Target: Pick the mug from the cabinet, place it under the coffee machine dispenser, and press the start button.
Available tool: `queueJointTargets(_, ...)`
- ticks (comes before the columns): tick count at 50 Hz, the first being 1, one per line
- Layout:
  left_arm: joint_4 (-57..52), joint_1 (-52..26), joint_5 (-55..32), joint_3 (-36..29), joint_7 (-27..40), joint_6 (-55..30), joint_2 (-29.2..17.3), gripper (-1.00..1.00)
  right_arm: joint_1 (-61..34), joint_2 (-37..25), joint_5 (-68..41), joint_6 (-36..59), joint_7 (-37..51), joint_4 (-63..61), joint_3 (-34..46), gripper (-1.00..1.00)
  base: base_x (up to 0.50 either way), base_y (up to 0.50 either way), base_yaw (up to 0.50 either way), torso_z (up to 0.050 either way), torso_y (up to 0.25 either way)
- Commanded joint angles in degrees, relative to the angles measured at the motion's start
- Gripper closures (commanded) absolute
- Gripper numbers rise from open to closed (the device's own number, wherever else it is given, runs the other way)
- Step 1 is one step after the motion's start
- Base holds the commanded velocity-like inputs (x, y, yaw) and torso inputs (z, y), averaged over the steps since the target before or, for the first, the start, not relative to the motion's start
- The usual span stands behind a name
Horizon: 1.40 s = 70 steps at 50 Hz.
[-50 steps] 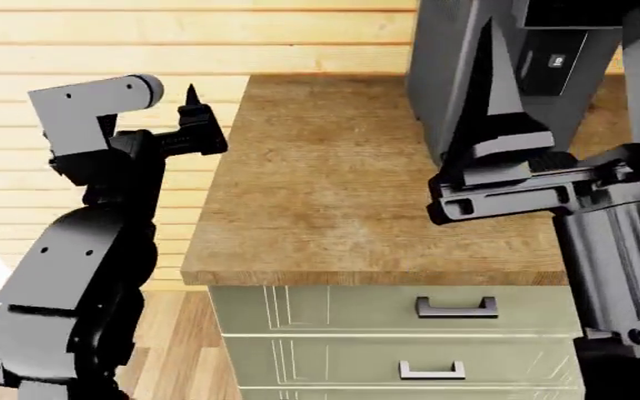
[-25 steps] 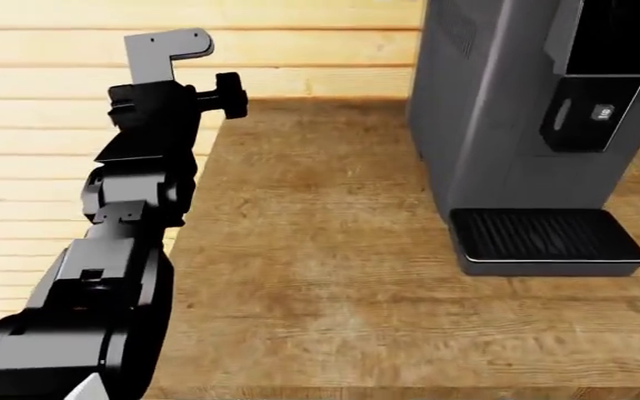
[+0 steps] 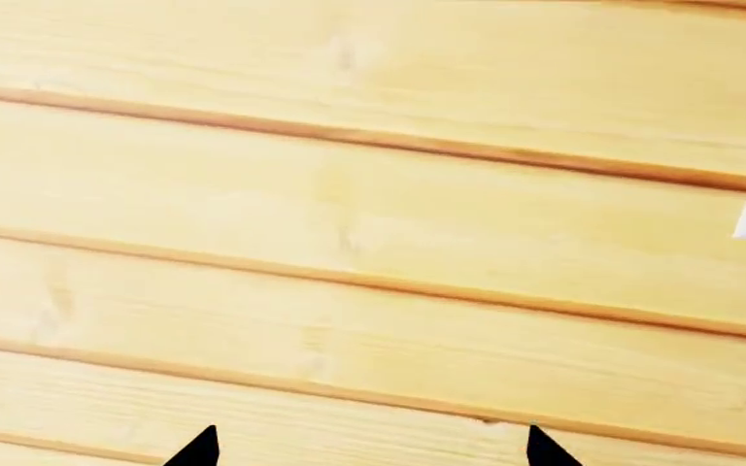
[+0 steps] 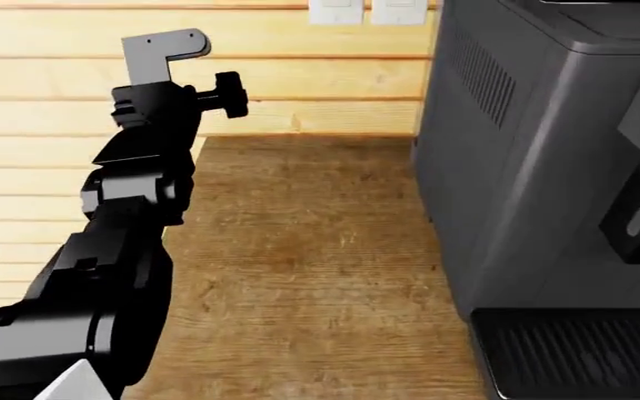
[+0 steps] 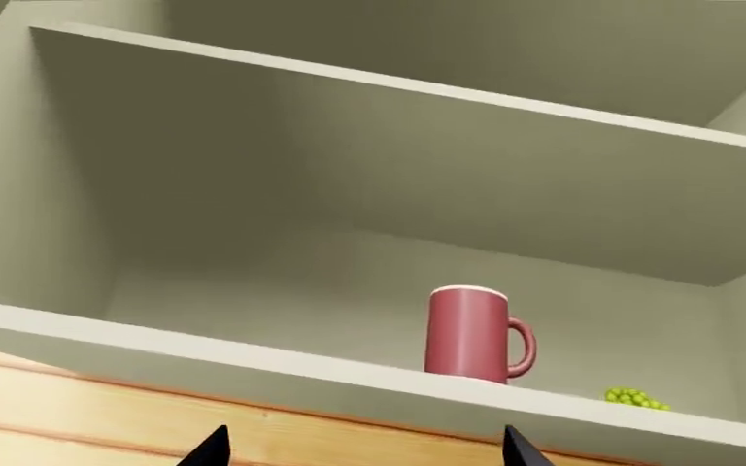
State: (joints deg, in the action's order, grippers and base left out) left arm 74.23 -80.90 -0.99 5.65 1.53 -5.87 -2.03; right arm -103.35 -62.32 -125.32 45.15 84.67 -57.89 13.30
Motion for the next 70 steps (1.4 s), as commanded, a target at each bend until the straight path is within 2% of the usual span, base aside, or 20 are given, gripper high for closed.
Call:
queueJointTargets(1, 0.8, -0.3, 0.9, 0.5, -0.6, 0.5, 0.0, -1.00, -3.4, 0.1, -2.1, 0.6, 1.2, 0.3, 1.4, -1.00, 0.50, -0.02, 0.00, 0.000, 0.000)
queueJointTargets(20, 0.8, -0.2, 0.8, -0.2, -0.5, 0.4, 0.1, -1.00, -1.6, -0.7, -1.2, -1.1, 0.9, 1.1, 0.5, -1.00, 0.45, -0.01, 0.00, 0.000, 0.001)
queueJointTargets(24, 0.8, -0.1, 0.9, -0.4, -0.3, 0.4, 0.1, -1.00, -7.8, 1.4, -3.3, -0.2, 4.5, 4.1, 6.0, -1.00, 0.00, 0.00, 0.00, 0.000, 0.000)
queueJointTargets(29, 0.8, -0.1, 0.8, -0.4, -0.3, 0.2, 0.1, -1.00, -23.1, -0.8, -3.4, -4.3, 5.2, 6.5, 21.5, -1.00, 0.00, 0.00, 0.00, 0.000, 0.000)
queueJointTargets(33, 0.8, -0.1, 0.8, -0.5, 0.0, 0.3, 0.1, -1.00, -31.3, -2.5, -3.7, -7.1, 5.2, 7.0, 27.8, -1.00, 0.00, 0.00, 0.00, 0.000, 0.000)
queueJointTargets(41, 0.8, -0.1, 0.8, -0.6, 0.1, 0.0, 0.1, -1.00, -31.6, -2.4, -5.7, -3.8, 5.3, 8.0, 21.4, -1.00, 0.00, 0.00, 0.00, 0.000, 0.000)
queueJointTargets(46, 0.8, -0.1, 0.8, -0.7, 0.2, -0.2, 0.1, -1.00, -31.6, -1.4, -5.1, -1.7, 5.3, 10.8, 20.0, -1.00, 0.00, 0.00, 0.00, 0.000, 0.000)
queueJointTargets(51, 0.8, -0.1, 0.9, -1.0, 0.2, -0.7, 0.1, -1.00, -31.6, 3.1, -3.8, 1.1, 5.3, 17.9, 21.2, -1.00, 0.00, 0.00, 0.00, 0.000, 0.000)
queueJointTargets(60, 0.8, -0.2, 0.8, -1.2, 0.1, -1.6, 0.2, -1.00, -31.6, 15.6, 0.5, 15.6, 5.3, 35.3, 19.1, -1.00, 0.00, 0.00, 0.00, 0.000, 0.000)
queueJointTargets(70, 0.8, -0.3, 0.8, -1.3, 0.3, -2.0, 0.2, -1.00, -31.6, 33.5, 15.2, 43.4, 5.3, 56.5, 4.2, -1.00, 0.00, 0.00, 0.00, 0.000, 0.000)
